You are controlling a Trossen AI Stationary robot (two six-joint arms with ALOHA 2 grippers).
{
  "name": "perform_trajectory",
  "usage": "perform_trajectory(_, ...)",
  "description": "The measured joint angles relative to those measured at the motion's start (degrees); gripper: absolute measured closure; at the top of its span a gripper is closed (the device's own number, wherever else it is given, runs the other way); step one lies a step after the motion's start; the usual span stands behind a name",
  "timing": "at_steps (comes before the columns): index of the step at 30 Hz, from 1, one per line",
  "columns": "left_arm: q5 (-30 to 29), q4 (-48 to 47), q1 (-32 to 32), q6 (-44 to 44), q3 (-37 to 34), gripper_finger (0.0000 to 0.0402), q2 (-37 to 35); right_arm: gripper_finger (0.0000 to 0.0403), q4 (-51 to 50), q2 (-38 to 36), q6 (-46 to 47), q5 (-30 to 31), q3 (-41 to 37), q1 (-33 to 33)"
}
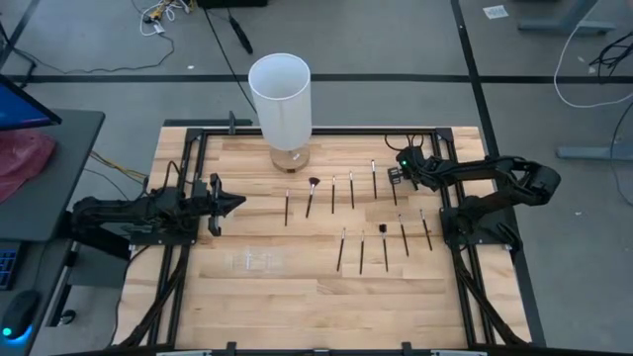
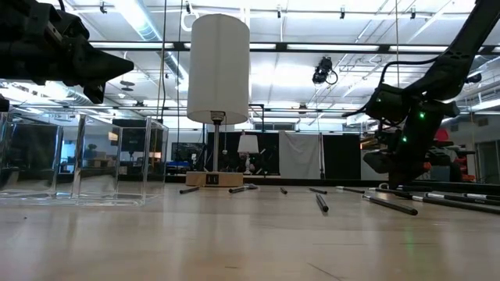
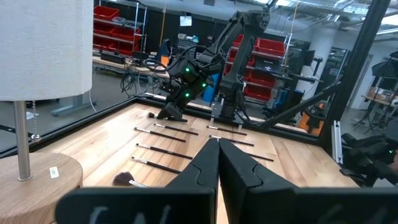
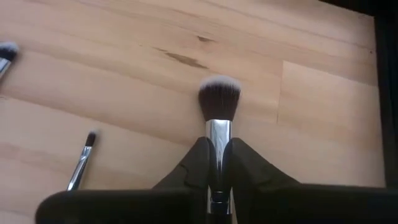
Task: Put items in baskets/containers
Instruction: Put the blush brush in the transparent organizer
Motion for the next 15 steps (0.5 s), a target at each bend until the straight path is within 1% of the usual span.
perform_trajectory(4, 0.00, -0.02, 0.00, 0.00, 0.00, 0.0390, 0.00, 0.0374, -1.27, -3.52, -0.18, -0.86, -0.33, 1.42)
perform_trajectory(8, -0.01, -0.02, -0.01, -0.01, 0.00, 0.0390, 0.00, 0.0375, -2.49, -7.63, -1.10, -3.04, -0.55, 3.57)
perform_trajectory(15, -0.02, 0.01, 0.00, 0.04, 0.00, 0.0390, 0.00, 0.0375, 0.36, -14.71, -2.80, -1.32, -0.43, 10.69)
